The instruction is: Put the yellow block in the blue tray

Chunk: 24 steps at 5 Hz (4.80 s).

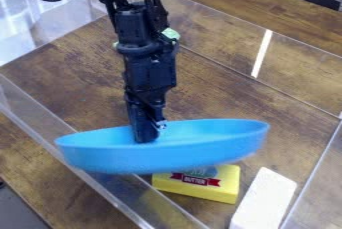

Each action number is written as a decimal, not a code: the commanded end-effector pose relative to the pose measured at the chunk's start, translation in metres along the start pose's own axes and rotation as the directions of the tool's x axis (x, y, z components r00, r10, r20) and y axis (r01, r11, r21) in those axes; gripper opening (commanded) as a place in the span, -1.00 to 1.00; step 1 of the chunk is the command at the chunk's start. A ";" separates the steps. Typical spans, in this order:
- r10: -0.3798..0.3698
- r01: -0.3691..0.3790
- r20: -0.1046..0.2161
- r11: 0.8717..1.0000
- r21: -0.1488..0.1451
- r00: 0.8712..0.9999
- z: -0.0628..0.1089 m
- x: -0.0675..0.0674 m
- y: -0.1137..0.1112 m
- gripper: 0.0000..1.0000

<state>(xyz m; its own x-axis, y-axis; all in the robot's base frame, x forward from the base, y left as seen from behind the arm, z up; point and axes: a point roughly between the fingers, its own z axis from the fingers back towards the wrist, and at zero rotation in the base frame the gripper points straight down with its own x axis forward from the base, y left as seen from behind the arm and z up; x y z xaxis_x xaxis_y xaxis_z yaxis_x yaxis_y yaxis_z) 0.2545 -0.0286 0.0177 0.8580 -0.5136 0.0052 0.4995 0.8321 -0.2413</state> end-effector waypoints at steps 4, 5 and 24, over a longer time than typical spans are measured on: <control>0.018 -0.018 0.012 1.000 0.018 1.000 0.017 -0.012 0.030 -1.00; 0.083 -0.083 0.017 0.996 0.026 0.996 0.019 -0.009 0.033 -1.00; -0.101 0.110 -0.069 0.985 0.135 0.992 0.029 0.035 0.029 1.00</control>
<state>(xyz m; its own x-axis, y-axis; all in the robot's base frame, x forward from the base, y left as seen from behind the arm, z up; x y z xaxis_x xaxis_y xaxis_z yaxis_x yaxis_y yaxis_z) 0.2978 -0.0166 0.0282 0.7898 -0.6096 -0.0684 0.5988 0.7904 -0.1294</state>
